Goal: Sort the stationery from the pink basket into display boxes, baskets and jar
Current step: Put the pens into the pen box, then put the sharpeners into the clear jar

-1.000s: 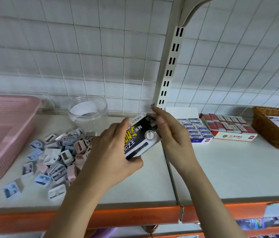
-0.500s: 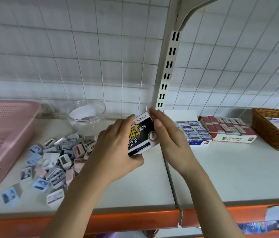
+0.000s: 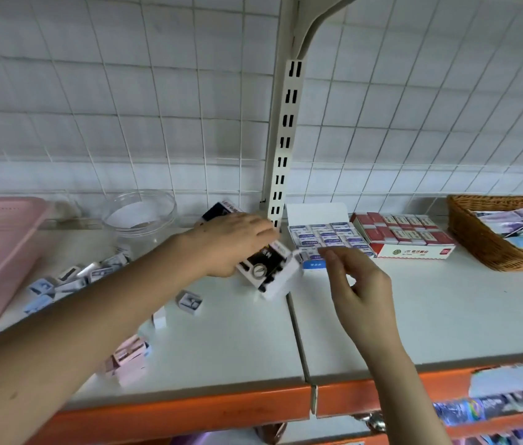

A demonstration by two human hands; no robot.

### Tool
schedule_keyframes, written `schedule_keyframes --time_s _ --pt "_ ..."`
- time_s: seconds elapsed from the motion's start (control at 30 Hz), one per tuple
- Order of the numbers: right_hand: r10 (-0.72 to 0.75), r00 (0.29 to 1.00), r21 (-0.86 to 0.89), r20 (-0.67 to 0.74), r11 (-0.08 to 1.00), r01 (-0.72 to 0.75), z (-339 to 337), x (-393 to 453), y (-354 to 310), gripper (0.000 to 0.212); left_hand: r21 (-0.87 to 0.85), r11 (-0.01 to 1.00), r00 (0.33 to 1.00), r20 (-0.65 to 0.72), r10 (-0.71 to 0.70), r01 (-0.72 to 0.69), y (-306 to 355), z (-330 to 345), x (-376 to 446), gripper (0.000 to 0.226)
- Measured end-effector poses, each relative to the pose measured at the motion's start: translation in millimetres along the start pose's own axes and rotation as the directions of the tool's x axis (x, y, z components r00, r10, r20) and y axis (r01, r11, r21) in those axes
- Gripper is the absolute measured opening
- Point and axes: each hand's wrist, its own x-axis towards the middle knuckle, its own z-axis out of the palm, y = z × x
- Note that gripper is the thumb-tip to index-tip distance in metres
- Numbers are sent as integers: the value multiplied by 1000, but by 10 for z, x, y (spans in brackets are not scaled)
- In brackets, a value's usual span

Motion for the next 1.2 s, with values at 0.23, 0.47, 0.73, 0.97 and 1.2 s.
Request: schedule_keyframes --time_s 0.23,0.47,0.73,0.97,1.2 --pt "14 994 -57 106 998 -8 -14 -200 166 15 169 984 986 149 -74 48 147 188 81 74" --pt "-171 933 -209 318 947 245 291 -224 150 28 -191 873 892 24 -452 448 345 457 -357 48" --pt "-259 820 -271 510 857 439 875 -29 191 27 -418 703 656 -277 -702 576 691 563 -1172 31" --pt "-210 848 -343 486 847 407 966 20 -57 16 -492 620 579 -257 -774 611 612 599 -1470 27" --pt "-172 752 -240 636 882 405 1395 -315 -518 46 -480 582 557 -213 -803 656 162 832 -1896 55"
